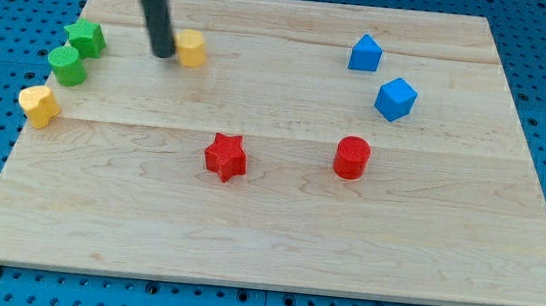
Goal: Nudge the red star down a bit
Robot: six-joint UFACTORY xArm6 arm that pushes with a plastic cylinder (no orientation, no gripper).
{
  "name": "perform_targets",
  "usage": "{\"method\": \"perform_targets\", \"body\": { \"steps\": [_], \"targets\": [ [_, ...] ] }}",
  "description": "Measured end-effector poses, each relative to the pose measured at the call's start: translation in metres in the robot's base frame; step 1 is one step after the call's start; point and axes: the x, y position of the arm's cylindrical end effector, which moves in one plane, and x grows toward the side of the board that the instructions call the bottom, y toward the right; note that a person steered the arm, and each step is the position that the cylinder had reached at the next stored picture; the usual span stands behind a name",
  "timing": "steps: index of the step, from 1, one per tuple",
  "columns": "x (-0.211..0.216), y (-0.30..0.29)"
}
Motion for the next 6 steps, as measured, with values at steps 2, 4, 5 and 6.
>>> {"method": "perform_targets", "body": {
  "steps": [2,4,5,6],
  "targets": [
    [-0.014,0.106],
    [-0.007,0.109],
    [0.07,0.101],
    [0.149,0.058]
  ]
}}
